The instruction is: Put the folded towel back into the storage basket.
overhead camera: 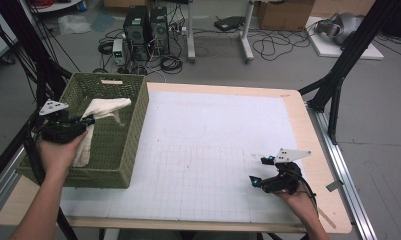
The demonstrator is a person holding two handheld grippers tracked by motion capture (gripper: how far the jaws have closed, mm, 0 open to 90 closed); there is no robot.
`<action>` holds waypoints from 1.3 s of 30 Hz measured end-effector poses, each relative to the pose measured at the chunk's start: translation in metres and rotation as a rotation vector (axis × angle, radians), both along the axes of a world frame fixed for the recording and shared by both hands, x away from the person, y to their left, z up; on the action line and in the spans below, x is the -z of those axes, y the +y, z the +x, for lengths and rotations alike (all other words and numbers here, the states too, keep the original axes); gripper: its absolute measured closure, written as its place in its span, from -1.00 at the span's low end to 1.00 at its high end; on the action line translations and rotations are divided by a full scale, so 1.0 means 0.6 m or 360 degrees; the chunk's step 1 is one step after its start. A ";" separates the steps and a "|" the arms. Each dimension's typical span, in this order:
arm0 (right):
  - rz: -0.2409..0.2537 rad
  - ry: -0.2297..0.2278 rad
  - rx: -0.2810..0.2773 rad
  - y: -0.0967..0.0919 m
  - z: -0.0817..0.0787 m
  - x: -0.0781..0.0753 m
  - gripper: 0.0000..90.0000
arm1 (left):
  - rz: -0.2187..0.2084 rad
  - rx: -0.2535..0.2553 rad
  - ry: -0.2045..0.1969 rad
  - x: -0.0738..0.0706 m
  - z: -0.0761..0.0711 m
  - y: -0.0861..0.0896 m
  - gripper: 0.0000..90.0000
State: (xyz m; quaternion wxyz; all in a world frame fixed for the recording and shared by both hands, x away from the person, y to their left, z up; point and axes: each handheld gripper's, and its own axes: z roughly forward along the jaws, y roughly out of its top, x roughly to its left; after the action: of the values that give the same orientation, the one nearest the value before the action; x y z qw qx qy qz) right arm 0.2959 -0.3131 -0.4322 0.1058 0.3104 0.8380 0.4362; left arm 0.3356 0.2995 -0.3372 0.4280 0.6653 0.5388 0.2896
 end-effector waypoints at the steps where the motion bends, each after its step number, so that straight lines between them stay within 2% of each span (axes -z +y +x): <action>1: -0.0001 -0.0001 -0.0001 0.000 0.000 0.000 -0.71 | -0.0001 -0.0006 0.0002 0.000 0.000 0.000 0.77; 12: -0.0003 0.0007 -0.0009 0.000 0.000 0.001 -0.71 | -0.0031 -0.0081 0.0032 0.001 0.008 -0.005 0.77; 14: -0.0001 0.0010 -0.0009 0.001 0.001 0.001 -0.71 | -0.0066 -0.0111 0.0037 0.000 0.011 -0.009 0.76; 15: -0.0002 0.0011 -0.0008 0.000 0.001 0.001 -0.71 | -0.0097 -0.0104 0.0039 0.000 0.012 -0.012 0.73; 16: -0.0005 0.0014 -0.0006 0.001 0.001 0.001 -0.71 | -0.0109 -0.0082 0.0052 0.000 0.013 -0.014 0.60; 17: -0.0006 0.0015 -0.0008 0.001 0.001 0.002 -0.71 | -0.0117 -0.0054 0.0096 0.001 0.015 -0.016 0.45; 19: -0.0005 0.0018 -0.0007 0.001 0.001 0.001 -0.71 | -0.0095 -0.0056 0.0151 0.003 0.018 -0.018 0.38; 23: -0.0007 0.0007 -0.0015 0.001 0.001 0.001 -0.71 | -0.0103 -0.0056 0.0157 0.005 0.018 -0.015 0.38; 28: -0.0007 0.0000 -0.0012 0.001 0.001 0.001 -0.71 | -0.0089 -0.0032 0.0209 0.009 0.022 -0.016 0.42; 30: -0.0008 0.0004 -0.0011 0.001 0.000 0.001 -0.71 | -0.0069 -0.0030 0.0201 0.009 0.023 -0.020 0.44; 34: -0.0001 0.0004 -0.0009 0.001 0.000 0.000 -0.71 | -0.0064 -0.0004 0.0227 0.012 0.026 -0.022 0.48; 39: 0.0005 0.0005 -0.0012 0.001 -0.001 -0.001 -0.71 | -0.0078 0.0030 0.0218 0.012 0.026 -0.021 0.55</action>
State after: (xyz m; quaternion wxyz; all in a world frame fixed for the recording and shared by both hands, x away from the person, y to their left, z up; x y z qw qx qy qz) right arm 0.2951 -0.3127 -0.4319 0.1023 0.3080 0.8387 0.4373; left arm 0.3510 0.2867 -0.3442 0.4090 0.6780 0.5674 0.2260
